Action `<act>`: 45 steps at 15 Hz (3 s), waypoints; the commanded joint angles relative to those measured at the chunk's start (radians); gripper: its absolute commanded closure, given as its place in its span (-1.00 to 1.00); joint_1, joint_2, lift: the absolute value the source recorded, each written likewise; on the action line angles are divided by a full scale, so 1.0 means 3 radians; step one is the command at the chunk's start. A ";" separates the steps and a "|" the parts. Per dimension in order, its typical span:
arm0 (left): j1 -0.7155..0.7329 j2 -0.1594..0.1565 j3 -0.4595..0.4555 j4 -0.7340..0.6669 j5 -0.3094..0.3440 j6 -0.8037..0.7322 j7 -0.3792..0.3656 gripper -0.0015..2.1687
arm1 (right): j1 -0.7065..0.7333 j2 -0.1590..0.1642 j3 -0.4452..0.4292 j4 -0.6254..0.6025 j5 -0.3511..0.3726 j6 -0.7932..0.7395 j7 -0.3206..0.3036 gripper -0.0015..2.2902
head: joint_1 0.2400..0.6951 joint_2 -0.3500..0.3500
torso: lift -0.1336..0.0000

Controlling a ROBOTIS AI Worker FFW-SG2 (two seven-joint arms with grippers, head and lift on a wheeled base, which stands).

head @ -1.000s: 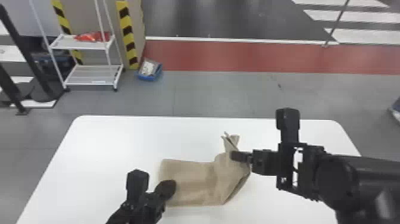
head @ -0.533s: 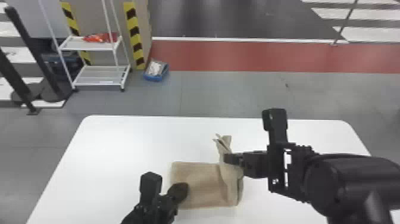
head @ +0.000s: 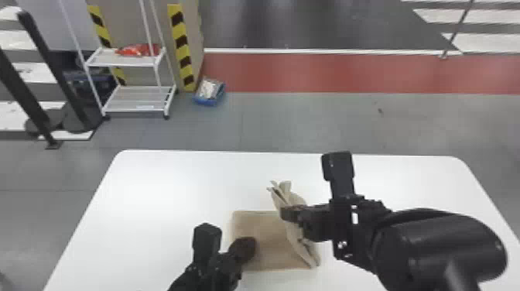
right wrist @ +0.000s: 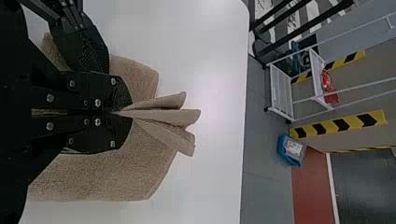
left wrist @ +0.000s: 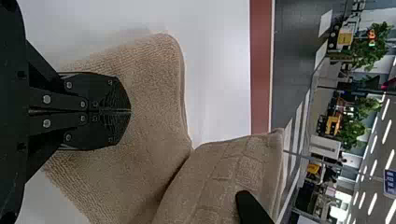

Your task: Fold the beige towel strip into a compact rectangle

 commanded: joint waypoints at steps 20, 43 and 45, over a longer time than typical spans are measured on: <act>0.0081 0.0027 0.0015 -0.0061 0.0020 -0.0080 -0.0022 0.47 | 0.0289 0.0003 0.0332 0.0164 -0.0259 -0.0894 0.0045 -0.96 | 1.00 0.29 | 1.00; -0.0476 0.0083 0.0348 0.0353 -0.0241 -0.0315 -0.0855 0.47 | 0.1777 -0.0015 -0.0579 -0.0040 -0.0335 -0.2039 0.0659 0.35 | 1.00 0.03 | 1.00; -0.0630 0.0078 0.0281 0.0553 -0.0287 -0.0346 -0.0855 0.47 | 0.1762 -0.0015 -0.0579 0.0047 -0.0341 -0.2090 0.0679 0.39 | 1.00 0.00 | 1.00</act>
